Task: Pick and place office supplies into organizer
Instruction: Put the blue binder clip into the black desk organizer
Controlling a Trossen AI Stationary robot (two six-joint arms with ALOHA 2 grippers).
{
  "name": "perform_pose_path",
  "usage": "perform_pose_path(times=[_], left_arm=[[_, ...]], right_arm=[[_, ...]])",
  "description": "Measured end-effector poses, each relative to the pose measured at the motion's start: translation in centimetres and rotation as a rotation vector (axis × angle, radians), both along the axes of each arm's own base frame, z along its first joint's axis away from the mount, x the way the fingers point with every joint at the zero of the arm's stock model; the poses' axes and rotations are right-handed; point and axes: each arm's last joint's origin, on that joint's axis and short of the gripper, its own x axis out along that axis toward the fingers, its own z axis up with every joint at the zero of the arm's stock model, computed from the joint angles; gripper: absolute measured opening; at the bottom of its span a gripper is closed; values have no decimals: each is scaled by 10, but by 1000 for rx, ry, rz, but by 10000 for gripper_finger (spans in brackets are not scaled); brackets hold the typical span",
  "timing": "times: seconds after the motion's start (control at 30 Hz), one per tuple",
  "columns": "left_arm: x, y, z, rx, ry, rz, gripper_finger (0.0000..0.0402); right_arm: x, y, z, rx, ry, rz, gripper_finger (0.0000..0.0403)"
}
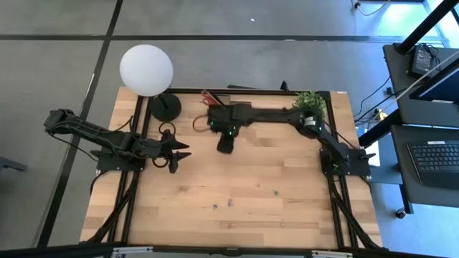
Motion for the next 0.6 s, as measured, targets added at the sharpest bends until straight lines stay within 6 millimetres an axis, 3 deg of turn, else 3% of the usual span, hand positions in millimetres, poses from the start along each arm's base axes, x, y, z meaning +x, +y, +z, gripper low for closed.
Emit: perform_pose_path(times=[0.37,0.6], left_arm=[[0,-2,0,-32,8,-58,159],[0,-2,0,-33,8,-58,159]], right_arm=[[1,136,1,-6,-11,315,126],[-8,193,2,38,-49,286,127]])
